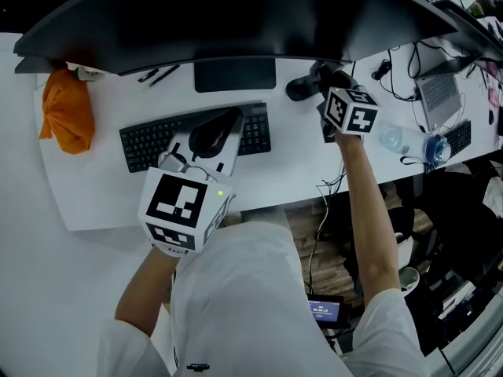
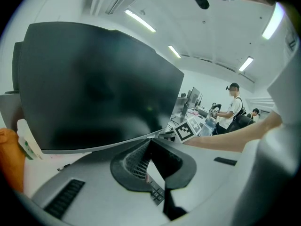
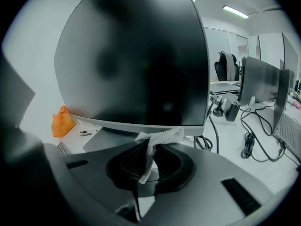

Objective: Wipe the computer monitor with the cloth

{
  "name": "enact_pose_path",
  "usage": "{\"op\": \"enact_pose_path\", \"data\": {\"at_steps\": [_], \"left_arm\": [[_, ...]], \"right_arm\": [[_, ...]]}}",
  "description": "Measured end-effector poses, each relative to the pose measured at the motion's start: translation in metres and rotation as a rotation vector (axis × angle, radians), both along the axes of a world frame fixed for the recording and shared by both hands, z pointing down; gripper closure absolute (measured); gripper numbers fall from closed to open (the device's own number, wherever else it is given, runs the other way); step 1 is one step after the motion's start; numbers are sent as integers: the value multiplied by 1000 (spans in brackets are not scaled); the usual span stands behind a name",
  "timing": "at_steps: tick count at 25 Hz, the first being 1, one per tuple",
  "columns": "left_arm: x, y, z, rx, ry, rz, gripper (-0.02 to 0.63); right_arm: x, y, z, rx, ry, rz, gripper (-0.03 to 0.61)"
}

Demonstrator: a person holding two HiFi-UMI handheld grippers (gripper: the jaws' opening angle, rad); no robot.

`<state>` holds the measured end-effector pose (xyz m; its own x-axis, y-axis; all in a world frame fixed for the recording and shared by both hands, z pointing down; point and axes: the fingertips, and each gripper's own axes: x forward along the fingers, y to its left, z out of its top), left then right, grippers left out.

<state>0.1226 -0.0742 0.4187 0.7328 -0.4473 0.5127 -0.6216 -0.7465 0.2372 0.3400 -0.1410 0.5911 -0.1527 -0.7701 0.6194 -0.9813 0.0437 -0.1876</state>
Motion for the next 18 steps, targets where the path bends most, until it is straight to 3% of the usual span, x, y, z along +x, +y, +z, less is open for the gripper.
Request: {"op": "enact_pose_path", "data": {"at_steps": [18], "left_arm": [[-35, -6, 1, -6, -4, -15, 595]], "right_arm": [[-63, -14, -5, 13, -43, -46, 552]]}}
